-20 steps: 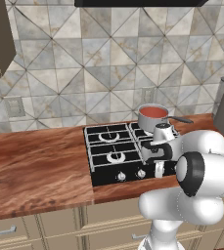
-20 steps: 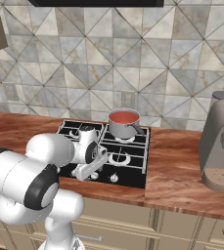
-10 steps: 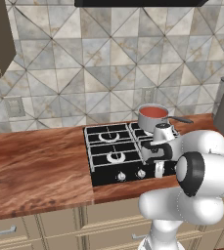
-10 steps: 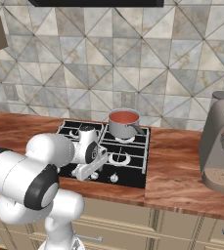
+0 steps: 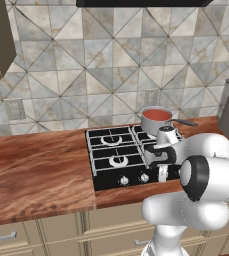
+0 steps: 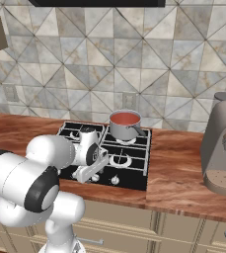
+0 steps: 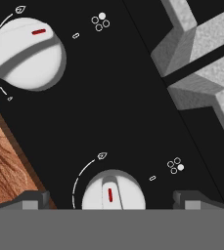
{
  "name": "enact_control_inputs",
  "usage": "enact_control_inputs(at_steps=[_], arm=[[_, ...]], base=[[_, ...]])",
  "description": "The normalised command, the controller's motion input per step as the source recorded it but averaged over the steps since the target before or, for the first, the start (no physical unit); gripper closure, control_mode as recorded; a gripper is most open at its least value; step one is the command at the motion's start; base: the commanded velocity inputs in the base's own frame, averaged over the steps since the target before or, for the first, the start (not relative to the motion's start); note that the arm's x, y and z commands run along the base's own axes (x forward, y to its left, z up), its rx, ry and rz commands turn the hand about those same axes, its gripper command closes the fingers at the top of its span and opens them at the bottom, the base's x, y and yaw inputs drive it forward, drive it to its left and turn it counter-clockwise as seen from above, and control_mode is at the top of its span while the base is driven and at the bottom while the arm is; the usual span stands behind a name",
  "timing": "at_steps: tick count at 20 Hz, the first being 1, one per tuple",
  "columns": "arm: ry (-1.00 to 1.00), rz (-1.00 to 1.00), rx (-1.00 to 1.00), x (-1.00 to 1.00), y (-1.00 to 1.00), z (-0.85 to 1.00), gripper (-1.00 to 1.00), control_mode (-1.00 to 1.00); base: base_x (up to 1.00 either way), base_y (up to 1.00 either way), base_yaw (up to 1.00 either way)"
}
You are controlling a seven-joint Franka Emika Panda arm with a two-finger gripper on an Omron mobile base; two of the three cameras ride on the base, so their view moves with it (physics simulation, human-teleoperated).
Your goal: Wait until the marinara sauce is simmered to a deep red color and then turn off the stove.
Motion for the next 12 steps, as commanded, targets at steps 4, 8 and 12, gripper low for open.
enact_control_inputs(at_steps=[4, 8, 12], arm=[[0.00, 0.00, 0.00, 0.00, 0.00, 0.00, -1.00, -1.00], [0.00, 0.00, 0.00, 0.00, 0.00, 0.00, -1.00, -1.00], [0.00, 0.00, 0.00, 0.00, 0.00, 0.00, -1.00, -1.00]], base=[[0.00, 0.00, 0.00], [0.00, 0.00, 0.00], [0.00, 0.00, 0.00]])
